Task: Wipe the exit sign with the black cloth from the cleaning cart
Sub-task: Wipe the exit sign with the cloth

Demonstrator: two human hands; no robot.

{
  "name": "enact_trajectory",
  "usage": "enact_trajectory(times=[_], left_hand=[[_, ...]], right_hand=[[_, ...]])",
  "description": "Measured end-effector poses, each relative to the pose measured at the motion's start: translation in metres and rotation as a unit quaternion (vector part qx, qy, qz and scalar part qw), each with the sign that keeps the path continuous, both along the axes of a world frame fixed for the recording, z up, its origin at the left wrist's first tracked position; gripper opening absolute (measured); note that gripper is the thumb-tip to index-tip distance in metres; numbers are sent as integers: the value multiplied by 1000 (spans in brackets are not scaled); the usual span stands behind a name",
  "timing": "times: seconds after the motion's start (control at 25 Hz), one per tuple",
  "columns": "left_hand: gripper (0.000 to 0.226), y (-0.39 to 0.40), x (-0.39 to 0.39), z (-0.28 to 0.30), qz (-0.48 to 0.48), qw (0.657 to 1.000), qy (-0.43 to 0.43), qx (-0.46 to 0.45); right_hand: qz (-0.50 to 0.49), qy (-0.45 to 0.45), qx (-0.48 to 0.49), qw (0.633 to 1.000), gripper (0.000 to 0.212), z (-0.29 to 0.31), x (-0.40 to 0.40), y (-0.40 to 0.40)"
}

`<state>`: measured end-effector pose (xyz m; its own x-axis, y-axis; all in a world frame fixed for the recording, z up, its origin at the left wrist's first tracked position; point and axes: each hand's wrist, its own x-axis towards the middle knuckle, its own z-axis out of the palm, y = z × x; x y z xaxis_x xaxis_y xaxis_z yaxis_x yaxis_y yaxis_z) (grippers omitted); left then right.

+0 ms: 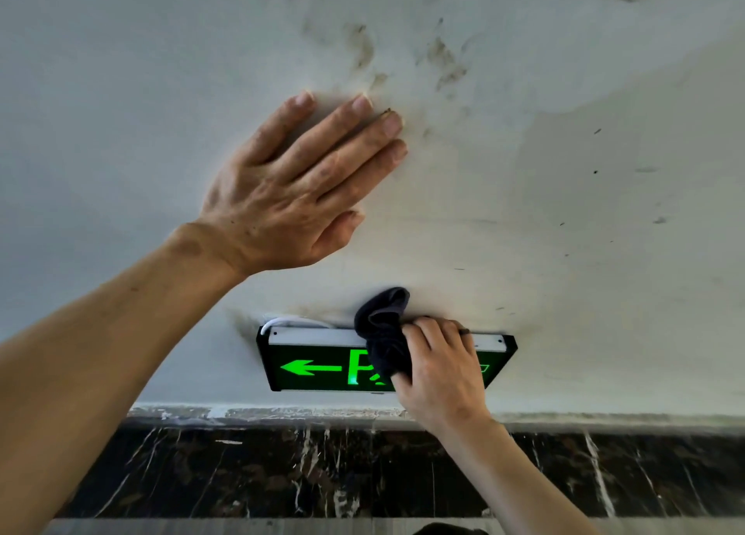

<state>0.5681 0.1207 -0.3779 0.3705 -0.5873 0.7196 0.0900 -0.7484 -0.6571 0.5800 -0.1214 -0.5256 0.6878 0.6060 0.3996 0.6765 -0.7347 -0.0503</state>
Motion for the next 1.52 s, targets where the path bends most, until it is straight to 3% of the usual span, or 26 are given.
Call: enact_trajectory(times=[0.44,1.04,1.12,1.24,1.32,1.52], left_hand=[[69,2,4,-1,-8,1000,-7,-4],[70,2,3,-1,-13,1000,-13,-4],[70,2,4,-2,-11,1000,-16,-3],[70,3,6,-3,-5,1000,-22,4],[70,3,7,-3,-6,1000,-22,5],[69,4,6,-4,-11,1000,-25,1]], right_hand=[[-88,19,5,996,48,5,28,-57],[-191,111,61,973,43,-2,1,-62],[-194,181,105,958,38,-15,-13,-73],[-232,300,195,904,29,-37,-32,-99],[-275,317,235,877,28,-46,-36,-118],[-349,304,324,825,65,-27,-24,-139]])
